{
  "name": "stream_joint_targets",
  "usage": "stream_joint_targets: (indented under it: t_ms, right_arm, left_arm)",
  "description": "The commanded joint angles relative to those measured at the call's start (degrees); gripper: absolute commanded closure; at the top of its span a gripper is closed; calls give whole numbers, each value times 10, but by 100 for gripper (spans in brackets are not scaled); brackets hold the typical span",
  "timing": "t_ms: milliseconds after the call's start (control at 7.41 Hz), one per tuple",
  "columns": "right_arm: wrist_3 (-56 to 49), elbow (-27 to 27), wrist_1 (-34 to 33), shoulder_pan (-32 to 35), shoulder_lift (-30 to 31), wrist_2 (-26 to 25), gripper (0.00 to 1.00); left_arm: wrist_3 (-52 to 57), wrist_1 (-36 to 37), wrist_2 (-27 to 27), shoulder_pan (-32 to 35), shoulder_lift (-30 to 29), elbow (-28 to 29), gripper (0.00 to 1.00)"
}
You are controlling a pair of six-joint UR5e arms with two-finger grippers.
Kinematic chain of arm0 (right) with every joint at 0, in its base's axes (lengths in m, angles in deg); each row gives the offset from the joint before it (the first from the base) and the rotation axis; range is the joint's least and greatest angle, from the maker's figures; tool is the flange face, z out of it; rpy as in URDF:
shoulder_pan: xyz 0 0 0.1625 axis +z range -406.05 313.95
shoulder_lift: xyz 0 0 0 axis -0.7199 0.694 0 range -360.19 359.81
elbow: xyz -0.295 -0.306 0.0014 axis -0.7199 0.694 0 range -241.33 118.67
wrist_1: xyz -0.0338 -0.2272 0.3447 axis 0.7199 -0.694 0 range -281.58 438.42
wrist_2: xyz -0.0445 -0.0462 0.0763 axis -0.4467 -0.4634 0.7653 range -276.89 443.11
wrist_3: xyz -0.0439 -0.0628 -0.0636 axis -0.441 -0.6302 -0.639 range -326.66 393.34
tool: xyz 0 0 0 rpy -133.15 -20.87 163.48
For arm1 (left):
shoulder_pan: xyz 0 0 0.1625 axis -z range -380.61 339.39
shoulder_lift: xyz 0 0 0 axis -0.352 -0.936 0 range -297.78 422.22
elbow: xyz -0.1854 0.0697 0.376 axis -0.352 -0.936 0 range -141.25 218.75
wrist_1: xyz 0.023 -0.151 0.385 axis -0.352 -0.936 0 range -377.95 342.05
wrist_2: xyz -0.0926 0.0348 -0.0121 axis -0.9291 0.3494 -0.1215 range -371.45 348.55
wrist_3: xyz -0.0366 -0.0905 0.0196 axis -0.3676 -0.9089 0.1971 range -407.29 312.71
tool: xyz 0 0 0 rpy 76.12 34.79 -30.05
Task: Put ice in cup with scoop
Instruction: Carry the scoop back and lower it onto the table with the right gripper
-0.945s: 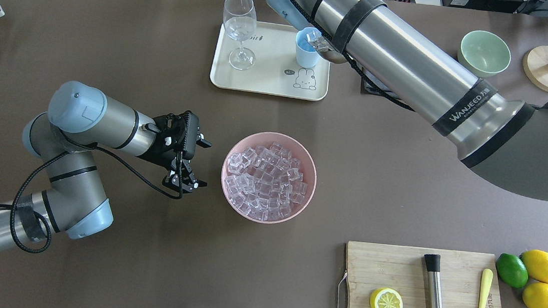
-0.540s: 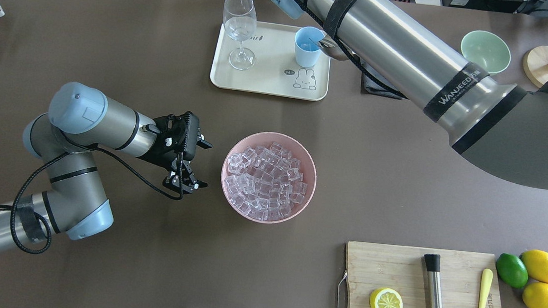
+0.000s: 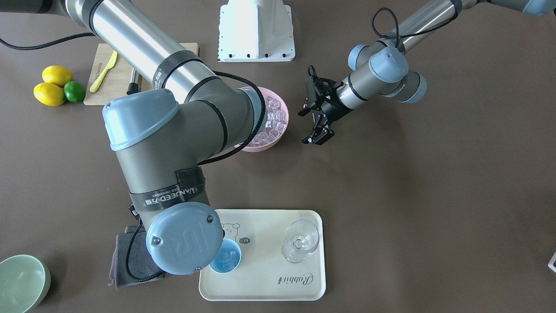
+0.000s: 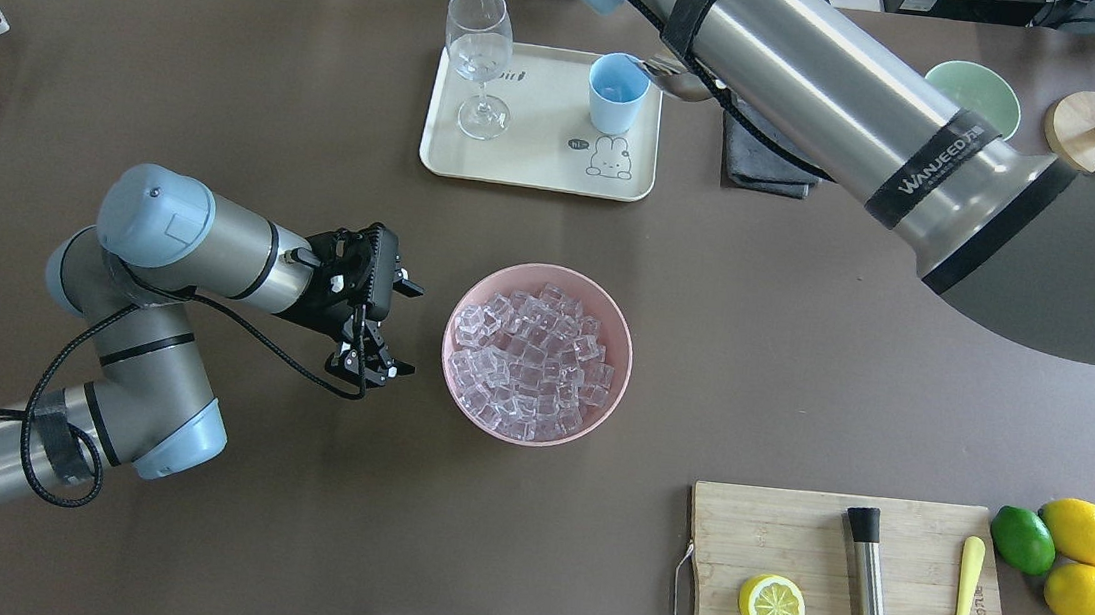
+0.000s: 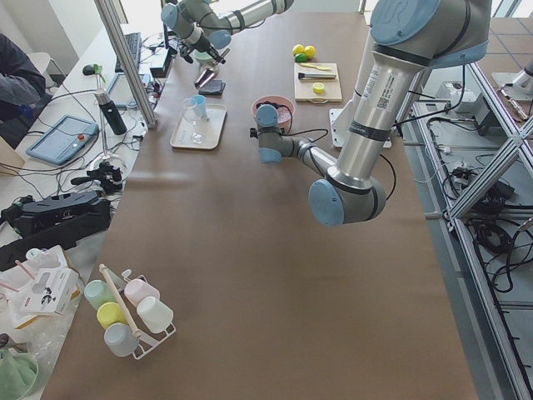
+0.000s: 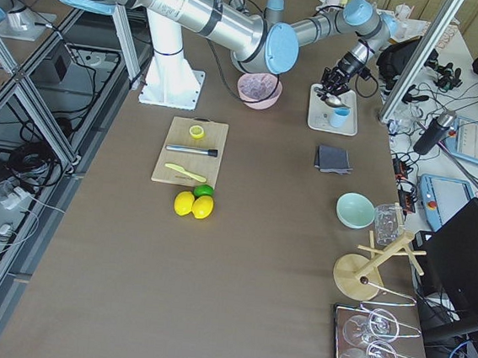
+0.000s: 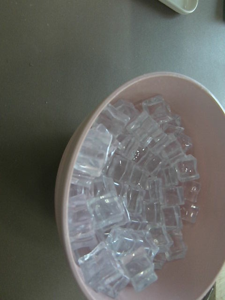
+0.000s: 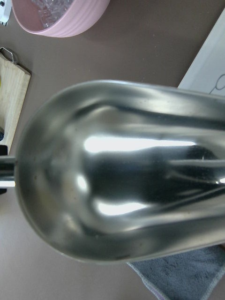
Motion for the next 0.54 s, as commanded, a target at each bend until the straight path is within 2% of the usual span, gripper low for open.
stream_joint_targets:
  t_ms: [0, 270, 405]
  right_arm:
    - [0, -159, -46, 37, 73, 16, 100]
    - [5, -309, -99, 60, 154, 17, 100]
    - [7, -399, -118, 70, 218, 17, 100]
  left_arm:
    - [0, 0, 0, 0, 0, -1, 3]
    - [0, 1, 0, 0, 5, -9, 3]
    - [0, 6, 0, 0, 5, -13, 3]
